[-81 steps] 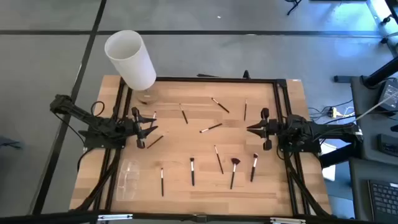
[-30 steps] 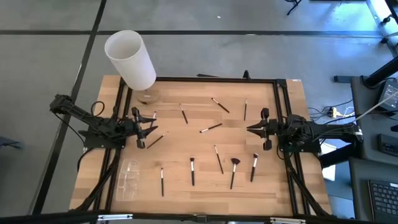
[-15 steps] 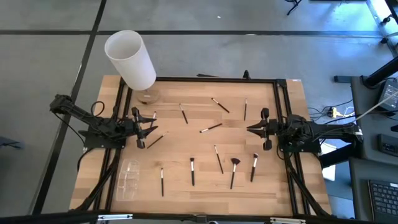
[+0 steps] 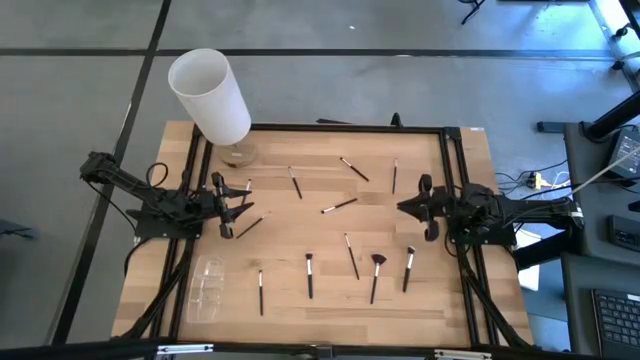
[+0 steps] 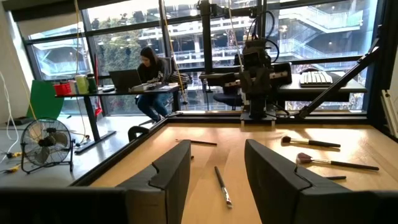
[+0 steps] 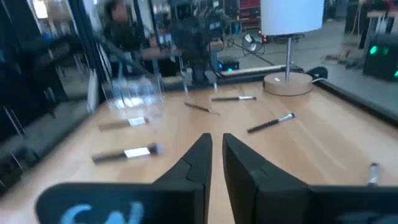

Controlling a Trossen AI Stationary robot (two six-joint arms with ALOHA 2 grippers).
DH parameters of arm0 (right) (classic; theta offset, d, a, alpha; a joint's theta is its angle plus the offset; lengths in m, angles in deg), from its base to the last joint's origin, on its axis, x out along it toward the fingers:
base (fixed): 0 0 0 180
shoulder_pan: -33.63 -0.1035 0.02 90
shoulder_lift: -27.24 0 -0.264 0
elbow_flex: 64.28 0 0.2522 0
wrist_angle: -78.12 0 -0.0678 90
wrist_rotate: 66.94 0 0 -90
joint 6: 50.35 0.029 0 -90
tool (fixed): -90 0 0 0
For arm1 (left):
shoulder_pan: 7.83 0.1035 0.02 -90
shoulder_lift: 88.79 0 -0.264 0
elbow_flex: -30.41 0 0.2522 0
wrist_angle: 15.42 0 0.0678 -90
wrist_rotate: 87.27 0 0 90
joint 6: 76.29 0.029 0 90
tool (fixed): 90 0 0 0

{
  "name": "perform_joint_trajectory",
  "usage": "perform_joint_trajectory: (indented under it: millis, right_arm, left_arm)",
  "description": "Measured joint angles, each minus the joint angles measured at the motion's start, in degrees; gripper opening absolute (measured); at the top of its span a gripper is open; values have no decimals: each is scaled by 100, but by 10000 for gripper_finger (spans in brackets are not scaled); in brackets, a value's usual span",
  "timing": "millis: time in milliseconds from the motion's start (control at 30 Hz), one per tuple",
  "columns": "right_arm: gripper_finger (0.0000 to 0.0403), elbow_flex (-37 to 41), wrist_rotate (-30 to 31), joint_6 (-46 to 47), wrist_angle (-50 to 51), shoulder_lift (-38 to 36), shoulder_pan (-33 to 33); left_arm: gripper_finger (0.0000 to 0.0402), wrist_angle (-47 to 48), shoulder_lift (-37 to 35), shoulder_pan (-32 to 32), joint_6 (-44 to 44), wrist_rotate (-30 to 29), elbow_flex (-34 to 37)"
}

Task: Put items in baskets/containers
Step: Put the eyeshadow brush into the transparent organizer

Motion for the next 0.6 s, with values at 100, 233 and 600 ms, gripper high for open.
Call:
perform_joint_trajectory:
  millis: [100,233,600]
  right_arm:
    - [40,0,113,1041,-229,0,0]
    - [40,0,1151,1287,-245,0,2]
    - [40,-1005,2088,733,-54,1296,911]
  left_arm:
    - [148,-1,0,-1,53,-108,0]
    - [148,-1,0,3,196,-508,1]
    - [148,-85,0,3,201,-605,1]
